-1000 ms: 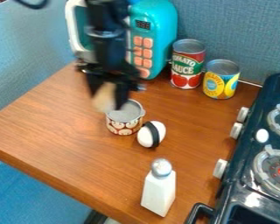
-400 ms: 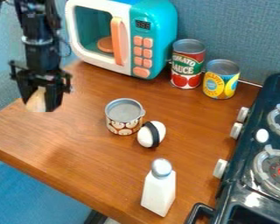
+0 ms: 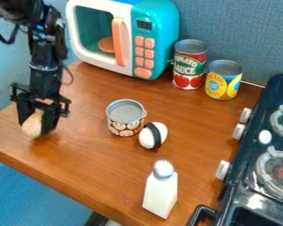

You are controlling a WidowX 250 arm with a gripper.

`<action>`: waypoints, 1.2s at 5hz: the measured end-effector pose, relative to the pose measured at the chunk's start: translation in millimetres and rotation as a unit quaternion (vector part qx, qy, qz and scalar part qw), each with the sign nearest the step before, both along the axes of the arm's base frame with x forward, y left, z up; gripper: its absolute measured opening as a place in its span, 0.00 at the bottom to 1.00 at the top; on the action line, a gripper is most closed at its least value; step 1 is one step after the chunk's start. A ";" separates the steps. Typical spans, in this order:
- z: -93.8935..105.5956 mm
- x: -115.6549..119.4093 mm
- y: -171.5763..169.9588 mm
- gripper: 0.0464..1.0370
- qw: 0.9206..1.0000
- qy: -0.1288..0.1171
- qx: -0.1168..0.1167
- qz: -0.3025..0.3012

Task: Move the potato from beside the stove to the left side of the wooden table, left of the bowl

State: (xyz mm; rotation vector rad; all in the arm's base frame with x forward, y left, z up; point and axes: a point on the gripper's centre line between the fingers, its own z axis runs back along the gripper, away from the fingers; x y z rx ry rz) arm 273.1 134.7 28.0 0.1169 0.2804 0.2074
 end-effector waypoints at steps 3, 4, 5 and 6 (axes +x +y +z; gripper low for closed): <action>-6.4 -2.9 18.4 0.73 0.999 -0.028 -0.001 -0.016; 13.5 -9.3 16.6 0.96 0.996 -0.089 -0.018 -0.020; 38.2 -6.7 7.6 0.97 0.989 -0.147 -0.023 -0.023; 58.5 -1.5 1.1 0.96 0.983 -0.182 -0.024 -0.026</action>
